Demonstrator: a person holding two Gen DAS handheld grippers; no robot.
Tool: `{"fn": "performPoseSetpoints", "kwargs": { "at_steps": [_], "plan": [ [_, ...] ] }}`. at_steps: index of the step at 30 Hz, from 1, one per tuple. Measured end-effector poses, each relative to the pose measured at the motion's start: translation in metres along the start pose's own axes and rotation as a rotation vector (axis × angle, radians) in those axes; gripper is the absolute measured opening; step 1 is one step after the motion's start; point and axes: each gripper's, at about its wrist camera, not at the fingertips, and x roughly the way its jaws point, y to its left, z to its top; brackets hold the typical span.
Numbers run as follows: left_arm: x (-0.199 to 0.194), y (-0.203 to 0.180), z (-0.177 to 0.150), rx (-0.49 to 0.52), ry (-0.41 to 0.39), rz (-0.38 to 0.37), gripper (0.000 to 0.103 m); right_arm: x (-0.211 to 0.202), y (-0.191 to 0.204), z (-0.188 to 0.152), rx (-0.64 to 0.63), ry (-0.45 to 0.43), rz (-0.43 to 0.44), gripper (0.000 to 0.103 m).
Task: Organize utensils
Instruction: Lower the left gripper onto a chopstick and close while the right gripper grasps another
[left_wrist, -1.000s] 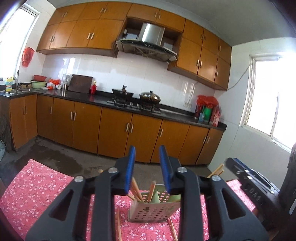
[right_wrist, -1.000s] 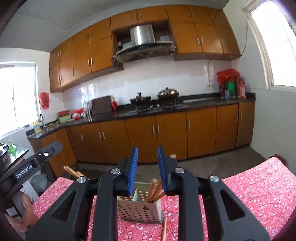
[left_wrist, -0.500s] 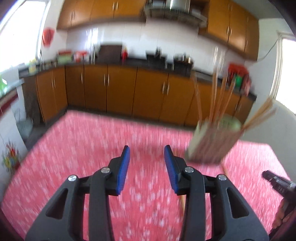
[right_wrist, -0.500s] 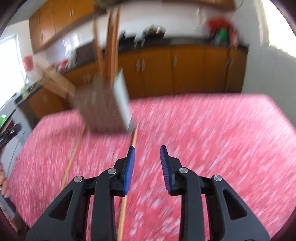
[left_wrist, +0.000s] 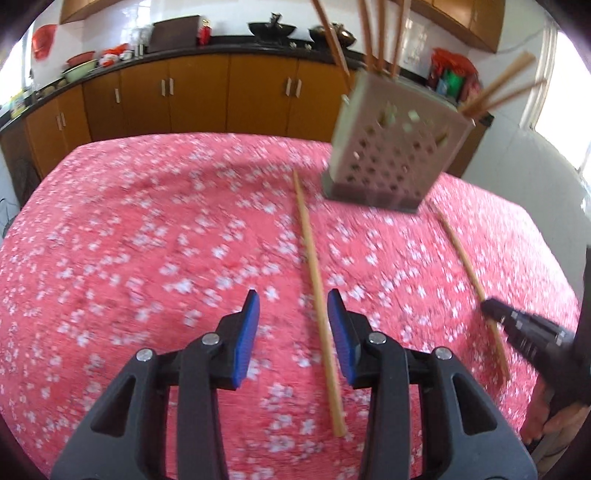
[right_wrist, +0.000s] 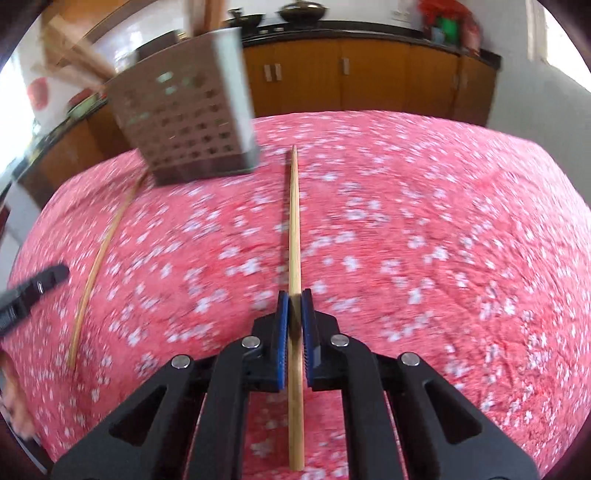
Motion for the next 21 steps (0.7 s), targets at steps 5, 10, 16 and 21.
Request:
{"fn": "performPoseSetpoints", "kwargs": {
  "at_steps": [5,10,16,21],
  "plan": [
    [0.023,-0.014,-0.003,0.039,0.051,0.049,0.018,-0.004,-0.001,-0.002,-0.020,-0.009,-0.011,0.008],
    [0.029,0.007,0.009,0.000,0.043,0.130,0.009,0.007,0.000,0.009,-0.031,-0.019,-0.024,0.008],
    [0.037,0.050,0.027,-0.029,0.037,0.196,0.012,0.028,-0.008,0.036,-0.030,-0.043,-0.086,0.008],
    [0.039,0.061,0.031,-0.036,0.023,0.190,0.014,0.034,-0.020,0.047,0.000,-0.045,-0.075,0.008]
  ]
}}
